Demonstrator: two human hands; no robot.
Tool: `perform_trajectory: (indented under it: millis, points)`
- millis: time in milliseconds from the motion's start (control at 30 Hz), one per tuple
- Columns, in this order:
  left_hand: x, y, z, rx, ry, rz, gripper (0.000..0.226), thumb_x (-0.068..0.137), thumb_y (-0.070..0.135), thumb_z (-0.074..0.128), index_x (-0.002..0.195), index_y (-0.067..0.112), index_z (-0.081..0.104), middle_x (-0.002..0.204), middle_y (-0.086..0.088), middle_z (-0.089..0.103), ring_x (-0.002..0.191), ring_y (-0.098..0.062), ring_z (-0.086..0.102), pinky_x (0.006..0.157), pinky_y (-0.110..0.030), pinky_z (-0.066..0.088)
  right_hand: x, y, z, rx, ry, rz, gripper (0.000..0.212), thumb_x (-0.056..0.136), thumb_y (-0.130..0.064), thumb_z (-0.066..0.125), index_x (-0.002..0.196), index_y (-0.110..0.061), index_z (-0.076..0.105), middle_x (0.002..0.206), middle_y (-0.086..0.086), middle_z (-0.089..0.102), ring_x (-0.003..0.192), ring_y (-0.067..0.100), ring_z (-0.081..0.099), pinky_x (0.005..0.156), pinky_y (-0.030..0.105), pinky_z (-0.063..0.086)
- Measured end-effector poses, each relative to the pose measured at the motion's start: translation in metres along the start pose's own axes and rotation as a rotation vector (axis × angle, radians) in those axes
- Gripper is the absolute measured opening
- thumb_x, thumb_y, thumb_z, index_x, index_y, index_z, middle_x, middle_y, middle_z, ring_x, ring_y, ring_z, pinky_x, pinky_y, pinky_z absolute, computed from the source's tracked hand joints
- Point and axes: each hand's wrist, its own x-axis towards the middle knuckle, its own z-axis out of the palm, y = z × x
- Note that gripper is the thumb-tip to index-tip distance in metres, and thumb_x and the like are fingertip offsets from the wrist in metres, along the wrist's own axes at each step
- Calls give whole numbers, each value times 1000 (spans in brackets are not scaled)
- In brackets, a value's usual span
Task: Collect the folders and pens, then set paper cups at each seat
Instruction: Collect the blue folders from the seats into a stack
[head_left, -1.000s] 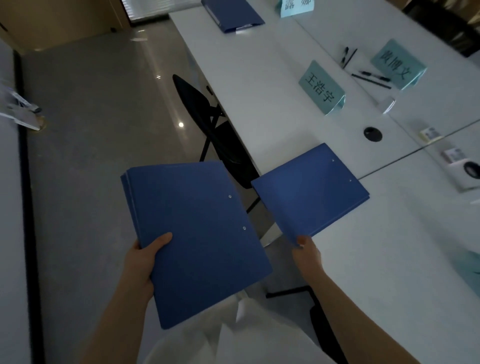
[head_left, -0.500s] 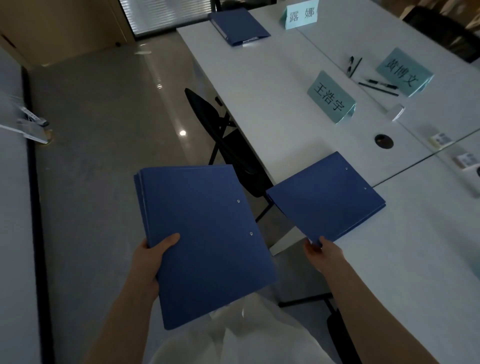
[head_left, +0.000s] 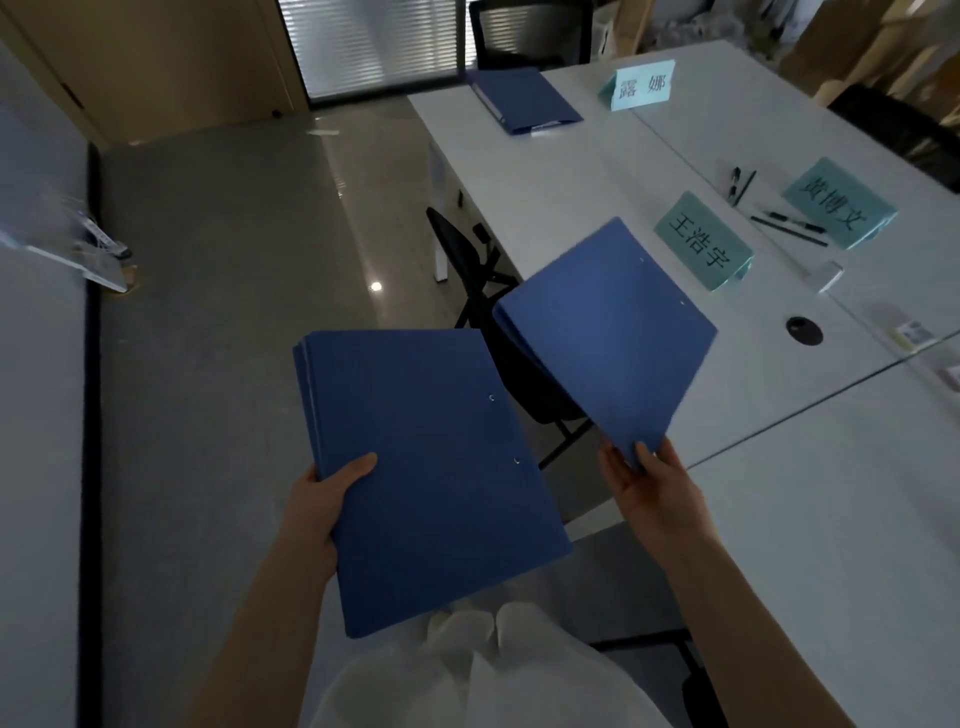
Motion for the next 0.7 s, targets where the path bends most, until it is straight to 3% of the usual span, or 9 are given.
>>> perform_trajectory:
  millis: [133,233,333,400,500,700]
  points:
    - [10,14,-17,-20,-3,0,56,76,24,80,126,14,57,112,-10,68,93,-35,68,69,-47,57,-3,18,15,-191,-177,113,38,98,-1,37,124,-20,55,102,1,72,79,16,72,68,30,59]
    - [19,24,-34,-48,12,-20,60,73,35,80,125,13,58,111,-12,69,94,-37,68,76,-51,57,1,32,24,-308,-303,223,38,93,-1,43,128,-14,52,82,7,65,58,17,62,58,33,56]
    - [26,39,-44,-67,13,-19,63,72,44,77,123,11,59,111,-13,70,94,-37,69,74,-50,58,8,43,37,-464,-325,300,50,75,-6,63,123,-17,58,107,10,71,80,27,71,69,43,60]
    - [34,51,-49,-83,22,3,60,77,48,73,122,11,59,111,-12,70,95,-35,69,72,-47,57,17,49,48,-579,-338,319,49,74,-8,65,121,-19,58,109,7,72,89,29,71,72,44,60]
    - [52,67,-54,-89,38,11,77,66,59,74,125,11,59,114,-12,70,96,-35,69,73,-47,58,38,57,67,-728,-368,320,55,73,-17,79,123,-24,56,113,7,70,93,30,70,74,44,59]
    - [98,114,-52,-77,57,57,92,58,65,70,130,10,55,113,-11,69,96,-34,68,68,-41,57,98,69,131,-1081,-506,286,63,71,-41,70,131,-36,49,124,-8,65,109,17,65,86,38,55]
